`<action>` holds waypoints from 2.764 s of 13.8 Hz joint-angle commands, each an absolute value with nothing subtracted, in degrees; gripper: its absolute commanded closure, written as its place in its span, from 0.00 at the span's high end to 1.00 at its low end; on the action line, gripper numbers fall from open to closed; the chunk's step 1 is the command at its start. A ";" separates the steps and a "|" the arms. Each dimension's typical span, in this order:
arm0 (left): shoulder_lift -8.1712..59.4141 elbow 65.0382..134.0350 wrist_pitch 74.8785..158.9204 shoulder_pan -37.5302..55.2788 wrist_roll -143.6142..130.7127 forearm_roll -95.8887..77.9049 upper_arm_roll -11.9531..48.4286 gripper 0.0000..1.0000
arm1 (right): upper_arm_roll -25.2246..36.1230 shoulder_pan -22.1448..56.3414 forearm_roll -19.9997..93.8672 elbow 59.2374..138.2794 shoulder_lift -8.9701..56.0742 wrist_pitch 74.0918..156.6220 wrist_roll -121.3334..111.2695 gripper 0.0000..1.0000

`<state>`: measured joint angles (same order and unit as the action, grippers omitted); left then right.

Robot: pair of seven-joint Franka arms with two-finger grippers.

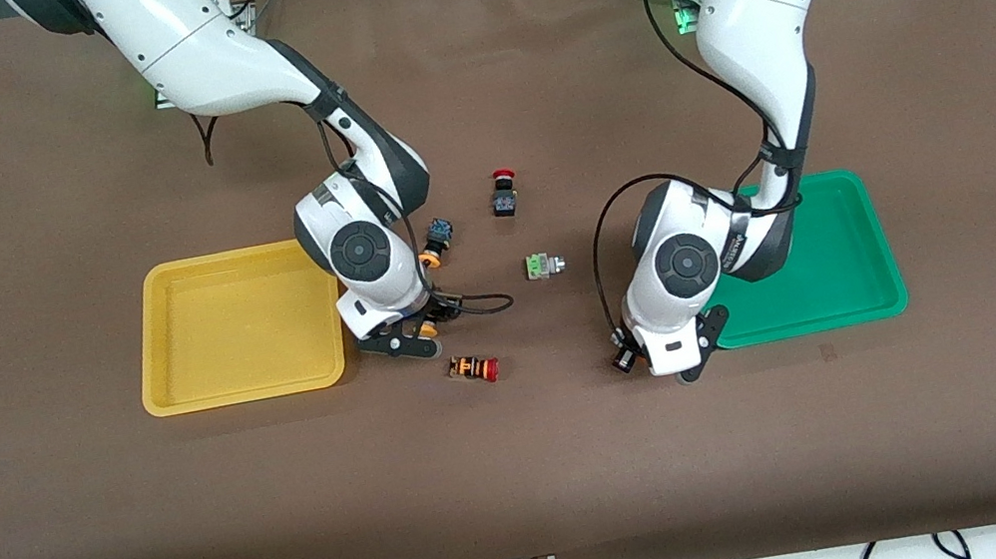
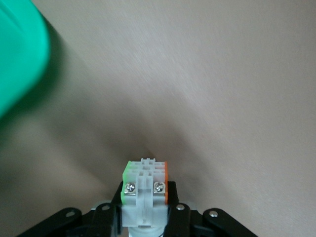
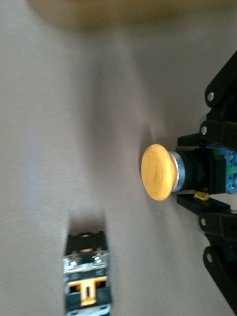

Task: Place green and yellow buttons in trays
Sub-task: 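Place the yellow button in the yellow tray while the left places green, then grasp a second yellow button with the right gripper while the left grasps green, then carry the yellow button to the yellow tray with the right gripper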

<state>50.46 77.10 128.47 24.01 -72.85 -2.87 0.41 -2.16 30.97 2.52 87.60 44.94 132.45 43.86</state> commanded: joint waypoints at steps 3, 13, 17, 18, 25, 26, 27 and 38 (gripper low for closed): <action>40.45 77.87 105.70 23.30 -48.87 -1.84 -5.17 0.00 | -1.76 19.19 3.25 85.95 40.09 116.13 16.76 0.00; 36.47 98.33 119.67 16.34 -11.08 -1.76 -5.80 0.50 | 11.34 16.26 3.51 98.70 35.42 112.42 -7.92 0.66; 32.89 97.30 118.84 16.44 -10.55 -1.85 -4.32 1.00 | 7.40 17.57 10.51 91.43 34.63 105.50 -0.39 1.00; 32.18 95.55 116.83 16.44 -10.89 -2.37 -3.00 1.00 | 5.56 18.54 12.20 90.10 34.89 104.34 5.04 1.00; 33.92 88.42 111.53 21.17 -50.13 -6.41 2.20 1.00 | 1.85 35.14 15.27 90.26 40.16 115.21 34.26 1.00; 34.53 88.33 112.06 22.83 -56.62 -6.42 2.20 1.00 | 1.85 36.90 17.64 90.35 40.95 116.62 35.06 1.00; 35.06 88.33 114.76 23.63 -63.82 -6.68 2.20 1.00 | 1.85 38.13 18.62 90.96 41.13 118.11 36.03 1.00; 41.75 92.28 132.80 32.69 -102.48 -14.23 2.98 1.00 | 5.35 35.97 17.58 91.07 38.68 116.04 29.13 0.00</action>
<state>42.68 90.49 132.38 31.97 -101.22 -12.22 3.04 4.03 39.86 17.45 91.84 41.73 120.42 35.27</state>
